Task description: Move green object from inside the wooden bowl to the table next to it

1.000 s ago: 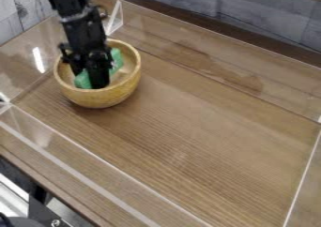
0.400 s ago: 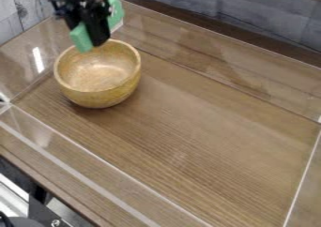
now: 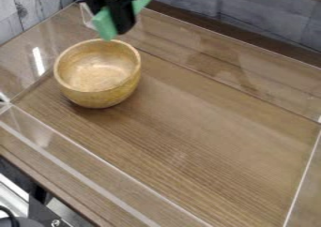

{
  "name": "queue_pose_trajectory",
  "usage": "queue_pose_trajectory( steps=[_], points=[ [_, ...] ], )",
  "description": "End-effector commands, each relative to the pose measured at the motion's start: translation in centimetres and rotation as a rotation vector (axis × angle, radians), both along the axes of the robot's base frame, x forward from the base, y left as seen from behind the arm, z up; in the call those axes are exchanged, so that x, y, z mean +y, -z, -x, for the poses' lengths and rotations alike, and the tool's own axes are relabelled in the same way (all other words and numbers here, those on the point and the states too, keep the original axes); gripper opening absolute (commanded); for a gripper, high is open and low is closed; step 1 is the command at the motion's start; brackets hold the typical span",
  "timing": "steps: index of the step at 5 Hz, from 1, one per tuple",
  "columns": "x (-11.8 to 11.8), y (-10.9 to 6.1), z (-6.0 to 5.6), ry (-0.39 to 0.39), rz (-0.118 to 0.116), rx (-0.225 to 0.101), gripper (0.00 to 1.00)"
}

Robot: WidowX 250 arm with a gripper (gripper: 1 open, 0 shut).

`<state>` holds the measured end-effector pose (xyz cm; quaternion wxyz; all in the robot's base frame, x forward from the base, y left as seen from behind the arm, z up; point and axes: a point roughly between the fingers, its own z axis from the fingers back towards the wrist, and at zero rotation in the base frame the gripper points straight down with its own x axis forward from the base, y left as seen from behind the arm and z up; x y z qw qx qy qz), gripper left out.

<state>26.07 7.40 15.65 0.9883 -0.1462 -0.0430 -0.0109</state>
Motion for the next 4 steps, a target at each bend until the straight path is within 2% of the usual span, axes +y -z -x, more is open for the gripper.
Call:
queue_pose_trajectory(
  steps=[1,2,3,4],
  points=[
    [-2.8,-1.1,0.1,0.003,-0.018,-0.032,0.0],
    [-4.8,0.6,0.0,0.009,-0.027,-0.022,0.0],
    [-5.4,2.6,-0.2,0.0,-0.046,-0.007,0.0],
    [-5.8,3.9,-0.7,-0.038,-0.074,0.001,0.0]
  ],
)
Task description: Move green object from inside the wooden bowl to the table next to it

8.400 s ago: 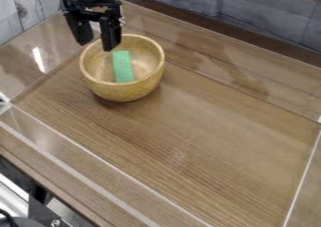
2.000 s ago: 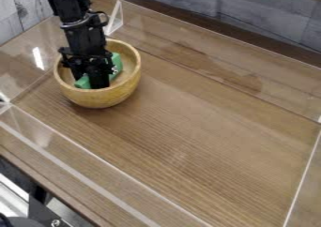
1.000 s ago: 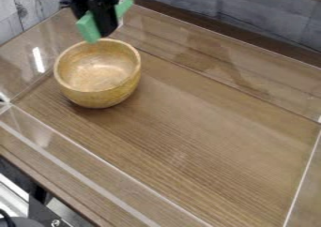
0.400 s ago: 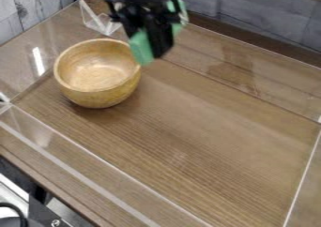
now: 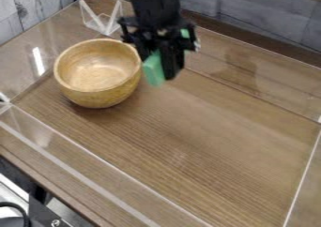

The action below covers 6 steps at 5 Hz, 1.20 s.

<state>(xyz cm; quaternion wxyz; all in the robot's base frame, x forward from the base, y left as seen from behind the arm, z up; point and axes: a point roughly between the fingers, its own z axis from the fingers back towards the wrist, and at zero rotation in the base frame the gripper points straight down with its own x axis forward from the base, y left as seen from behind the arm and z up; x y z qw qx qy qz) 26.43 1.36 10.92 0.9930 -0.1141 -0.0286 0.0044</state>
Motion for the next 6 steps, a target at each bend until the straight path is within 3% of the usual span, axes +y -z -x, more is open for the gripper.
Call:
queue_pose_trajectory(
  steps=[1,4,6],
  points=[
    [-0.3,0.5,-0.9,-0.038,-0.036,-0.026,0.0],
    [-0.4,0.5,-0.7,0.104,-0.081,-0.042,0.0],
    [-0.5,0.2,-3.2,0.093,-0.098,-0.047,0.0]
  ],
)
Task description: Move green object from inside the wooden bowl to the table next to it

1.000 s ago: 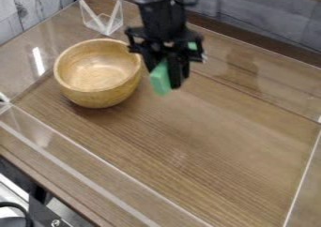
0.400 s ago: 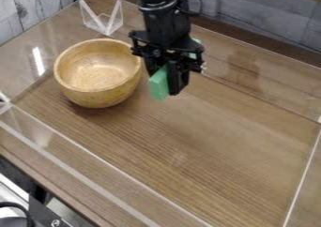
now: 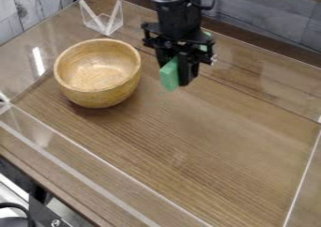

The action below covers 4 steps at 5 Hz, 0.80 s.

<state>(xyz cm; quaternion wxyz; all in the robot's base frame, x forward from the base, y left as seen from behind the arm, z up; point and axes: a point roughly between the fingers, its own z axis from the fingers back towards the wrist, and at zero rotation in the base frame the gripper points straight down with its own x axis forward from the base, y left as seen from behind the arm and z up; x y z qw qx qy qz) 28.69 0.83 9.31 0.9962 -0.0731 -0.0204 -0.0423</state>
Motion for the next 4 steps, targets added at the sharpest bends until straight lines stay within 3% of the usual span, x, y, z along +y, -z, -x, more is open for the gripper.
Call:
queue_pose_trajectory(
  steps=[1,2,4],
  points=[
    [0.2,-0.5,-1.1,0.034,-0.012,-0.056,0.0],
    [0.4,0.2,-1.2,0.062,-0.012,-0.061,0.0],
    [0.8,0.5,-2.0,-0.03,-0.006,-0.065,0.0]
  ],
)
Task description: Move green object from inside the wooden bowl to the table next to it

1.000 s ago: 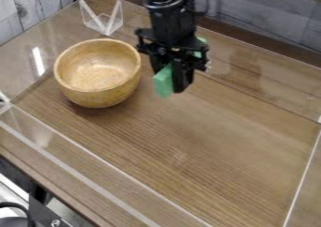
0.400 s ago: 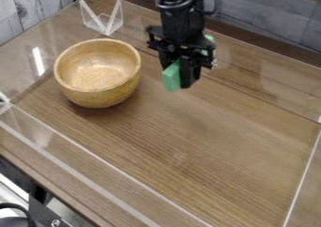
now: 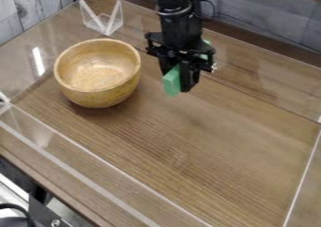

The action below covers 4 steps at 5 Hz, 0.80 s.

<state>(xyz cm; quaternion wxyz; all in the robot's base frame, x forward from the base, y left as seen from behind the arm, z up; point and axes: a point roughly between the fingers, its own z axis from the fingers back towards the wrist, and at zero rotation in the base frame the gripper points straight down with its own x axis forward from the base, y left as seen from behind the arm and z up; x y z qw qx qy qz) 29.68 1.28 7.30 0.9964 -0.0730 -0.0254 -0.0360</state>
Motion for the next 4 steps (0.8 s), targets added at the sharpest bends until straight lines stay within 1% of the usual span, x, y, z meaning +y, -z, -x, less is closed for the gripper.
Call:
queue_pose_trajectory(
  steps=[1,2,3,4],
  points=[
    [1.6,-0.4,-0.9,-0.031,-0.009,-0.047,0.0],
    [3.1,1.9,-1.8,0.021,-0.015,-0.036,0.0],
    [4.0,3.8,-3.6,0.065,-0.017,-0.029,1.0],
    [3.6,3.7,-3.4,0.113,0.006,-0.016,1.0]
  ],
)
